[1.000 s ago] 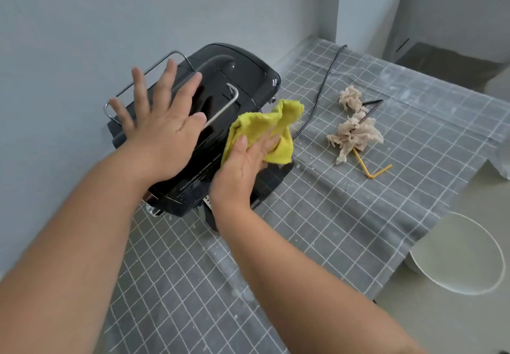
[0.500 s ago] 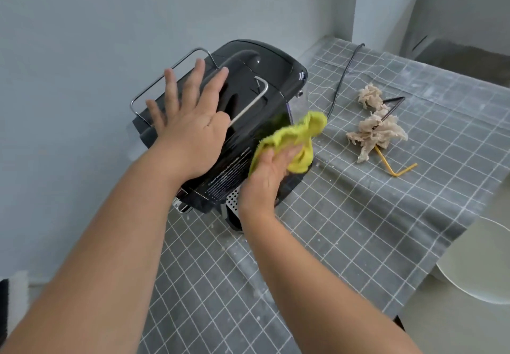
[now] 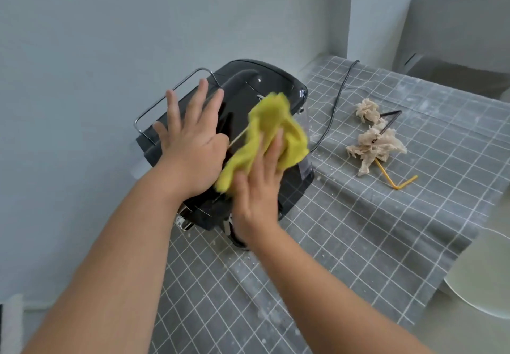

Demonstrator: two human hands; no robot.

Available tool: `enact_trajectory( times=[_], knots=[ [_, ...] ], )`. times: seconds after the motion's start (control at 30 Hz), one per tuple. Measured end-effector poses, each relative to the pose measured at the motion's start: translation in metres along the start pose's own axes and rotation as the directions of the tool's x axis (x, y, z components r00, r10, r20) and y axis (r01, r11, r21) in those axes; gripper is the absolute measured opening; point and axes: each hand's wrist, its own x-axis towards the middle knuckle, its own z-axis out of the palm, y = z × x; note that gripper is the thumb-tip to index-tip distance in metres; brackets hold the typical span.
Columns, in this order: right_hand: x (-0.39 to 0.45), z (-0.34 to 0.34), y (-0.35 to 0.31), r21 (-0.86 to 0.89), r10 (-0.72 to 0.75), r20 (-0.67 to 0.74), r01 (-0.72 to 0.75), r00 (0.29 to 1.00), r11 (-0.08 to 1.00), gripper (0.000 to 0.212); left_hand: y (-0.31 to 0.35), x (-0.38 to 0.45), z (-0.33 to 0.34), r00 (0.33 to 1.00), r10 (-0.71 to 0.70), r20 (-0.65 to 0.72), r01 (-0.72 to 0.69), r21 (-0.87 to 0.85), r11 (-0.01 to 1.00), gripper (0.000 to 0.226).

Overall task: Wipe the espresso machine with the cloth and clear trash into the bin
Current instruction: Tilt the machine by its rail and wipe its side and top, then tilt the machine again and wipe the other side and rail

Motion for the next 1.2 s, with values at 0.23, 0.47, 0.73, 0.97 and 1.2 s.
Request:
enact_trajectory(
  times=[0.23, 0.47, 0.73, 0.97, 1.2],
  knots=[
    [0.070, -0.021, 0.061, 0.468, 0.688, -0.065, -0.587, 0.723, 0.661, 0.048, 0.004, -0.005, 0.000, 0.999, -0.006, -0.051, 0.003, -0.047, 0.999, 0.074],
    [-0.015, -0.048, 0.062, 0.345, 0.938, 0.068, -0.890, 0.340, 0.298, 0.037, 0.005, -0.006, -0.003, 0.995, -0.063, -0.083, 0.057, -0.063, 0.996, 0.074],
    [0.030, -0.104, -0.050, 0.575, 0.837, 0.164, -0.740, 0.522, 0.349, 0.022, -0.058, 0.045, -0.043, 0.944, -0.315, -0.104, 0.310, -0.057, 0.949, 0.072],
    [0.062, -0.090, -0.111, 0.414, 0.798, 0.477, -0.895, 0.369, 0.166, 0.019, -0.083, 0.079, -0.043, 0.978, -0.207, -0.033, 0.172, -0.436, 0.883, 0.037],
    [0.103, -0.078, -0.120, 0.234, 0.860, 0.448, -0.961, 0.243, 0.150, 0.025, -0.081, 0.083, -0.044, 0.957, -0.285, -0.052, 0.232, -0.454, 0.860, 0.024]
  ],
)
